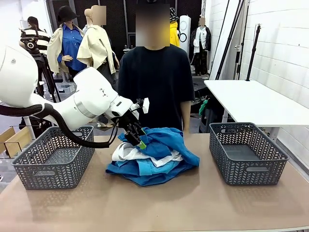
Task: Sort the tops and bottoms.
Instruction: Lift clothes from the center of the table with your left hand.
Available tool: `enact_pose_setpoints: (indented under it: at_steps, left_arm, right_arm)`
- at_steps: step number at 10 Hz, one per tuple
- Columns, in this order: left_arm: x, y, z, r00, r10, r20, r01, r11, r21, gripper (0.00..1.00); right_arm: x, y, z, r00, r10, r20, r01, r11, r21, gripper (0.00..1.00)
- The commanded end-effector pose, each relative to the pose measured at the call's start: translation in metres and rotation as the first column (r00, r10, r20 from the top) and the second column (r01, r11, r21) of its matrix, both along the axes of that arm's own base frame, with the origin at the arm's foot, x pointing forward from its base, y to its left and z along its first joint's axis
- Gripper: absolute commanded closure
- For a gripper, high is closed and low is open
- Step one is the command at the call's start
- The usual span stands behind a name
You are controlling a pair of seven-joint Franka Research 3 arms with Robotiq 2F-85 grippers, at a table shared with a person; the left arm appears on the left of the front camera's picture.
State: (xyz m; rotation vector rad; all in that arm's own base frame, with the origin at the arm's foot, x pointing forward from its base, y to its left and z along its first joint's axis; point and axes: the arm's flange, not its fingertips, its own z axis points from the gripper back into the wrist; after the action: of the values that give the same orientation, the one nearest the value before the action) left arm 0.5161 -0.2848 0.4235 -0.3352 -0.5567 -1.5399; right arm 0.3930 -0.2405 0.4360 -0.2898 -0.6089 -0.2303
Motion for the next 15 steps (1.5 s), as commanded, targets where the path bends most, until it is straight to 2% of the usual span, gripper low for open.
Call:
enact_pose_setpoints:
  at_steps: [1, 2, 8, 10, 12, 14, 15]
  left_arm:
    - [0.002, 0.004, 0.003, 1.0, -0.017, 0.01, 0.017, 1.0, -0.01, 0.83]
    - [0.003, 0.004, 0.003, 1.0, -0.014, 0.014, 0.014, 1.0, -0.011, 1.0]
    - [0.004, 0.001, 0.002, 1.0, -0.007, 0.022, 0.007, 1.0, -0.006, 1.0]
    - [0.004, 0.001, 0.023, 1.0, -0.026, 0.008, 0.027, 0.999, -0.034, 1.0]
    - [0.016, 0.011, 0.076, 0.998, -0.031, 0.047, 0.034, 0.998, -0.061, 1.0]
    - [0.035, 0.027, 0.165, 0.995, -0.035, 0.094, 0.043, 0.995, -0.085, 1.0]
    - [0.034, 0.031, 0.216, 0.99, -0.049, 0.133, 0.062, 0.993, -0.1, 1.0]
  right_arm:
    - [0.002, 0.001, -0.001, 1.0, 0.003, -0.001, -0.003, 1.0, 0.0, 0.0]
    - [0.002, 0.001, -0.001, 1.0, 0.003, -0.001, -0.003, 1.0, 0.0, 0.0]
    - [0.002, 0.001, -0.001, 1.0, 0.003, -0.001, -0.003, 1.0, 0.0, 0.0]
    - [0.002, 0.001, -0.001, 1.0, 0.003, -0.001, -0.003, 1.0, 0.0, 0.0]
    - [0.002, 0.001, -0.001, 1.0, 0.003, -0.001, -0.003, 1.0, 0.0, 0.0]
    - [0.002, 0.001, -0.001, 1.0, 0.003, -0.001, -0.003, 1.0, 0.0, 0.0]
    - [0.002, 0.001, -0.001, 1.0, 0.003, -0.001, -0.003, 1.0, 0.0, 0.0]
